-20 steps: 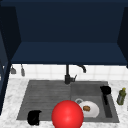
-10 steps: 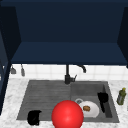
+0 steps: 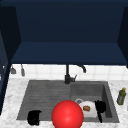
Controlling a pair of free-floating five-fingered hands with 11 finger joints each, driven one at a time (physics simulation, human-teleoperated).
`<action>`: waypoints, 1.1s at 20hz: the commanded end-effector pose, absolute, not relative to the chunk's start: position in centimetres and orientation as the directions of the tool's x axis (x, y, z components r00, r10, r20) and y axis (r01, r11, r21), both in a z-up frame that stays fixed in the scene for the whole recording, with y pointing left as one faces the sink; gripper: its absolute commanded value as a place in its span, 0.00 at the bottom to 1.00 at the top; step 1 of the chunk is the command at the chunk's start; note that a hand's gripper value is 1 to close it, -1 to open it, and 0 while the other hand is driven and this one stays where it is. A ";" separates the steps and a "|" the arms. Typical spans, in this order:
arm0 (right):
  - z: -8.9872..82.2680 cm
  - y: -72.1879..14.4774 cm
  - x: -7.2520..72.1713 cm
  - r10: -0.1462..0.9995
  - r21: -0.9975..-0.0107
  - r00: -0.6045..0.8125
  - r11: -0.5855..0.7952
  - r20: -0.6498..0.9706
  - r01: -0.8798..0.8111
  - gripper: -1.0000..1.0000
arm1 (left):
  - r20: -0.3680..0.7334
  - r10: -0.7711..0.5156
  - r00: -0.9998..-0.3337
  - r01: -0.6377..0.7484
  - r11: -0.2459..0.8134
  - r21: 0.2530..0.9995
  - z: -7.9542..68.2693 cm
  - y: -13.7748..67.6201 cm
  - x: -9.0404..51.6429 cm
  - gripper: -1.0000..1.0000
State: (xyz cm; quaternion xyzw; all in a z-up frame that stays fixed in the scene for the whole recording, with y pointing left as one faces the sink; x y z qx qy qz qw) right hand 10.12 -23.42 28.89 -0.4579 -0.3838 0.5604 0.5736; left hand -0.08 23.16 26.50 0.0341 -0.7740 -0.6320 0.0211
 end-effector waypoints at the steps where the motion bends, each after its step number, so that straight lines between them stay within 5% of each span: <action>1: 28.0 -22.1 7.2 0.994 -0.969 0.081 -0.057 -0.078 -0.241 0.00 | -0.011 -0.079 -0.997 -0.026 0.199 0.980 26.5 23.2 -0.1 0.50; 22: 27.2 -19.4 1.5 0.996 -0.968 0.074 -0.034 -0.054 -0.249 0.00 | -0.011 -0.079 -0.997 -0.026 0.199 0.980 26.5 23.2 -0.1 0.50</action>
